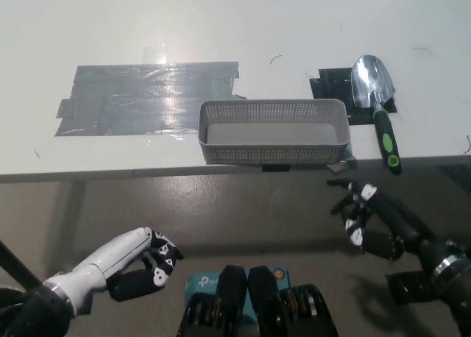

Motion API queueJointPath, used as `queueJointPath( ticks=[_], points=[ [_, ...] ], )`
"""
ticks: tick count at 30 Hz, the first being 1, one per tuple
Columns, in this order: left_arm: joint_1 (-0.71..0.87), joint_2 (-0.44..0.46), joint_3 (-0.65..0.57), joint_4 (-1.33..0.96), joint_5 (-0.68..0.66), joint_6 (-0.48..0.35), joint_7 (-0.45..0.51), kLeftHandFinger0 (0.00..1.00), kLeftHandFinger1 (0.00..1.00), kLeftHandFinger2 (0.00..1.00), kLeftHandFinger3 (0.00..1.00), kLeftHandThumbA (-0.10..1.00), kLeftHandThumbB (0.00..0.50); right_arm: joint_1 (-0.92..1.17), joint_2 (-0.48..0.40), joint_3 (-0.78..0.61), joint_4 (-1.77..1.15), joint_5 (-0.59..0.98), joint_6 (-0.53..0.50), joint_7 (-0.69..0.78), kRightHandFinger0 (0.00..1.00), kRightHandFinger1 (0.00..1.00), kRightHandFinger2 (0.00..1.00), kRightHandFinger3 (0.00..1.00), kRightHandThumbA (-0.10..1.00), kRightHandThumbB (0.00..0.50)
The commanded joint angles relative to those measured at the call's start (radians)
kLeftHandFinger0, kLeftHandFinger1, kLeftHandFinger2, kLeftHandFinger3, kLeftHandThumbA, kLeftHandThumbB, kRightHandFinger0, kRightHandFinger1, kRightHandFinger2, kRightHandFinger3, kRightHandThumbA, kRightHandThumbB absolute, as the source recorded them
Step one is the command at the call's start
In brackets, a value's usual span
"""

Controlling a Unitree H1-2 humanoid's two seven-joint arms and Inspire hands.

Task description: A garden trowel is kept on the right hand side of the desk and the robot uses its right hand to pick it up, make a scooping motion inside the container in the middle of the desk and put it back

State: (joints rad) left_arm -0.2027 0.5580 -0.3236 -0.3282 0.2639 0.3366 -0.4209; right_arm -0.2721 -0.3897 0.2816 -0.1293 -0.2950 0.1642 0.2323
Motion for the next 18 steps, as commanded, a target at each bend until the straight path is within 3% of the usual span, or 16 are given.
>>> queueJointPath(
  ticks=[1, 2, 3, 4, 5, 6, 7, 8, 10, 18],
  points=[
    [-0.013, 0.018, 0.008, -0.028, 0.029, 0.008, -0.023, 0.46, 0.48, 0.62, 0.88, 0.52, 0.0, -0.047, 0.02, -0.063, -0.089, -0.086, -0.055, -0.101, 0.58, 0.74, 0.74, 0.89, 0.22, 0.17],
    [-0.014, 0.019, 0.006, -0.027, 0.033, 0.012, -0.027, 0.46, 0.49, 0.62, 0.88, 0.54, 0.0, -0.058, 0.026, -0.073, -0.109, -0.133, -0.053, -0.127, 0.77, 0.93, 0.86, 0.94, 0.24, 0.182],
    [-0.014, 0.018, 0.007, -0.027, 0.034, 0.012, -0.028, 0.46, 0.49, 0.62, 0.88, 0.54, 0.0, -0.057, 0.029, -0.076, -0.109, -0.136, -0.054, -0.124, 0.78, 0.93, 0.86, 0.95, 0.24, 0.183],
    [-0.011, 0.014, 0.011, -0.028, 0.031, 0.011, -0.029, 0.47, 0.49, 0.62, 0.88, 0.55, 0.002, -0.081, 0.042, -0.102, -0.157, -0.185, -0.014, -0.15, 1.0, 1.0, 1.0, 1.0, 0.53, 0.277],
    [-0.01, 0.014, 0.013, -0.029, 0.033, 0.012, -0.032, 0.48, 0.51, 0.64, 0.88, 0.55, 0.0, -0.089, 0.049, -0.112, -0.173, -0.201, 0.005, -0.151, 1.0, 1.0, 1.0, 1.0, 0.44, 0.262],
    [-0.008, 0.014, 0.012, -0.028, 0.034, 0.012, -0.033, 0.49, 0.51, 0.64, 0.88, 0.55, 0.0, -0.103, 0.059, -0.125, -0.202, -0.222, 0.047, -0.147, 1.0, 1.0, 1.0, 1.0, 0.55, 0.288],
    [-0.008, 0.01, 0.012, -0.025, 0.035, 0.01, -0.033, 0.49, 0.51, 0.64, 0.88, 0.55, 0.0, -0.113, 0.066, -0.137, -0.222, -0.236, 0.077, -0.137, 1.0, 1.0, 1.0, 1.0, 0.59, 0.295],
    [-0.007, 0.008, 0.014, -0.026, 0.036, 0.002, -0.031, 0.49, 0.51, 0.63, 0.87, 0.54, 0.0, -0.141, 0.082, -0.155, -0.265, -0.286, 0.105, -0.156, 1.0, 1.0, 1.0, 1.0, 0.7, 0.36],
    [-0.005, 0.009, 0.017, -0.028, 0.038, 0.003, -0.032, 0.48, 0.5, 0.64, 0.87, 0.53, 0.0, -0.183, 0.097, -0.169, -0.286, -0.33, 0.121, -0.165, 1.0, 1.0, 1.0, 1.0, 0.79, 0.393],
    [0.0, 0.004, 0.021, -0.043, 0.043, 0.02, -0.043, 0.48, 0.5, 0.63, 0.88, 0.51, 0.0, -0.306, 0.164, -0.201, -0.252, -0.473, 0.185, -0.21, 1.0, 1.0, 1.0, 1.0, 0.8, 0.379]
  ],
)
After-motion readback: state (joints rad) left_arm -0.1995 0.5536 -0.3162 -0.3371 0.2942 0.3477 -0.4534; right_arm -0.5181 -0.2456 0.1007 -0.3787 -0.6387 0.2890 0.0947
